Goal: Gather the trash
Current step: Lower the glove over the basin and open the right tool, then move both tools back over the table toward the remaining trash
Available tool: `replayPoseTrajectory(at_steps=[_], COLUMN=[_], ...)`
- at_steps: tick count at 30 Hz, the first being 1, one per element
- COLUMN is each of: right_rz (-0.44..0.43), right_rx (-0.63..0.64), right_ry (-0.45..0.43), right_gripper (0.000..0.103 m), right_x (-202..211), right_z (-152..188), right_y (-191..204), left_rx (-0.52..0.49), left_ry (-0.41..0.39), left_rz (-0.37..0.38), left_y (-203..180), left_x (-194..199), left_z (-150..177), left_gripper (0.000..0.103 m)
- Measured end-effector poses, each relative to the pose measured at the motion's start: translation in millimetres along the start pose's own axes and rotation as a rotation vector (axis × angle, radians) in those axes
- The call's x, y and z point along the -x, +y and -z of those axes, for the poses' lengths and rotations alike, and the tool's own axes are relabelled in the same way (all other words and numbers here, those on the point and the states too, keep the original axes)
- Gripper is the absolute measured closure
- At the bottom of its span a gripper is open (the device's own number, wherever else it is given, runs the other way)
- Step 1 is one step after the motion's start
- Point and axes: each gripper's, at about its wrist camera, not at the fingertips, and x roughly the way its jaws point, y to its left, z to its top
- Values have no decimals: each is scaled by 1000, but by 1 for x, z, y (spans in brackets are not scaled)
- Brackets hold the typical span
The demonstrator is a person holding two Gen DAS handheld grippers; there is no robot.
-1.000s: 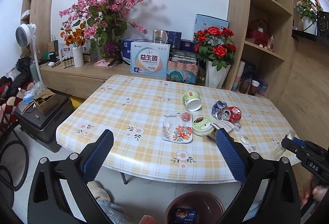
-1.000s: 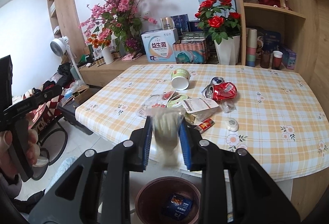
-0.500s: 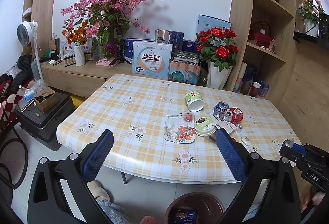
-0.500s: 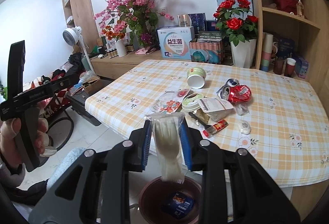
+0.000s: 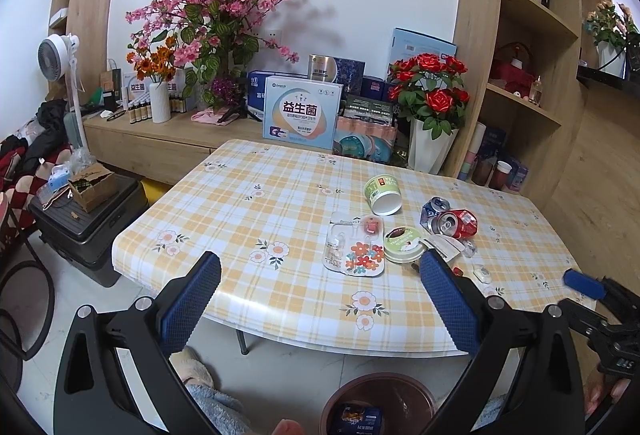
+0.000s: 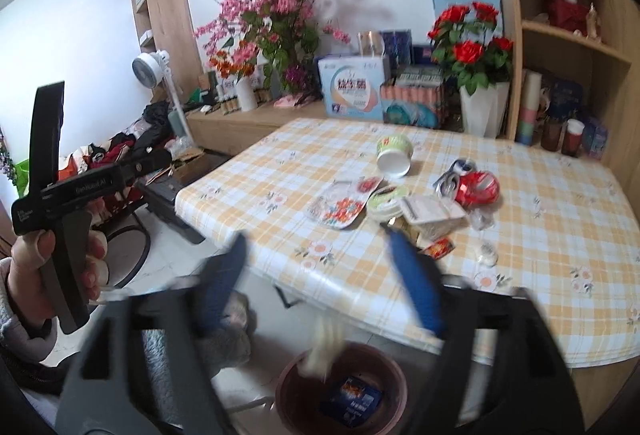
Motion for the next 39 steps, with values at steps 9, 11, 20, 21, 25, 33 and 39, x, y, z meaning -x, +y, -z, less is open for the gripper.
replayPoseTrajectory(at_steps=[9, 11, 20, 21, 25, 33, 39], right_rz=[288, 312, 319, 325, 338, 306, 317], right_rx=[36, 26, -46, -51, -76, -128, -163], right_ry=[-80, -84, -51, -53, -43, -34, -17], right_gripper=[6, 6, 6, 6, 5, 5, 5], right_x=[11, 12, 6, 5, 3, -2, -13], right_z=[-6, -5, 7, 8, 11, 15, 19], right_y=[-19, -27, -56, -59, -68, -85, -95], left_rx=[-5, -3, -21, -21, -27, -47, -79], left_ry=[-29, -35, -31, -30, -8, 52, 84], left_rz=[4, 10, 10, 10, 9, 14, 23], left_y=[0, 0, -1, -1, -2, -4, -12], left_x=[2, 2, -8, -8, -14, -34, -49], left_z=[3, 4, 7, 7, 9, 12, 17], left_gripper=[6, 6, 6, 6, 6, 6, 6])
